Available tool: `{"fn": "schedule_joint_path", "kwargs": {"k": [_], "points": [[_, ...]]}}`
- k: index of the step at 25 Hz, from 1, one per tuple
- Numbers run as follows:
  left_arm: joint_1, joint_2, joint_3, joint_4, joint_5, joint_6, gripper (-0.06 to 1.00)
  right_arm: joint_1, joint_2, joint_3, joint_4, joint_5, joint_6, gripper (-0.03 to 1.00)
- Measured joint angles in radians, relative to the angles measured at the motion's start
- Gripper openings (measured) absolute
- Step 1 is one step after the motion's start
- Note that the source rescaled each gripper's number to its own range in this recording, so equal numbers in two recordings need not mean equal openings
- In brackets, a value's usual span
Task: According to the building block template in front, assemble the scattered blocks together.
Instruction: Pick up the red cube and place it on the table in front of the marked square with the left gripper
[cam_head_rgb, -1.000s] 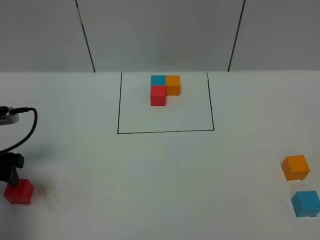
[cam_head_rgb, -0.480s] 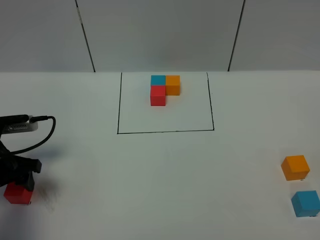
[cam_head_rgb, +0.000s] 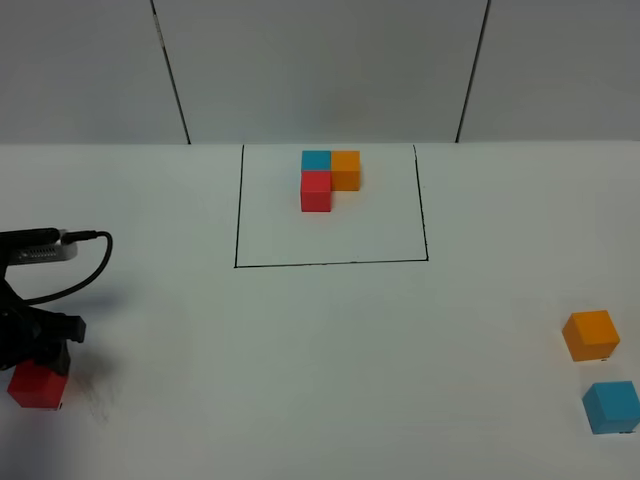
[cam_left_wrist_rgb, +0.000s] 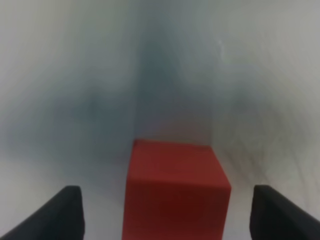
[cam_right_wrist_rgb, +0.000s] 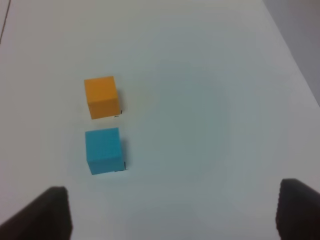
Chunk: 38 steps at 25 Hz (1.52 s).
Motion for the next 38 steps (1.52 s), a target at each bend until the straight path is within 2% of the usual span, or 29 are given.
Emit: {"fn": "schedule_joint_path", "kwargs": {"k": [15,18,20,21,22,32,38], "points": [[0.0,0.085,0.001,0.0,-0.035,0.0,0.49,0.0,0.0,0.0,0.0,0.0,0.0,0.69],[0.0,0.085,0.001,0.0,-0.028,0.0,0.35,0.0,0.0,0.0,0.0,0.0,0.0,0.69],[0.0,0.085,0.001,0.0,-0.018,0.0,0.17,0.0,0.0,0.0,0.0,0.0,0.0,0.69],[0.0,0.085,0.001,0.0,-0.014,0.0,0.05,0.0,0.0,0.0,0.0,0.0,0.0,0.69],[0.0,0.085,0.001,0.0,-0.013,0.0,0.0,0.0,0.0,0.0,0.0,0.0,0.0,0.69],[0.0,0.085,0.001,0.0,-0.004,0.0,0.0,0.0,0.0,0.0,0.0,0.0,0.0,0.69],[0.0,0.057,0.001,0.0,0.077,-0.017,0.0,0.0,0.0,0.0,0.0,0.0,0.0,0.69]]}}
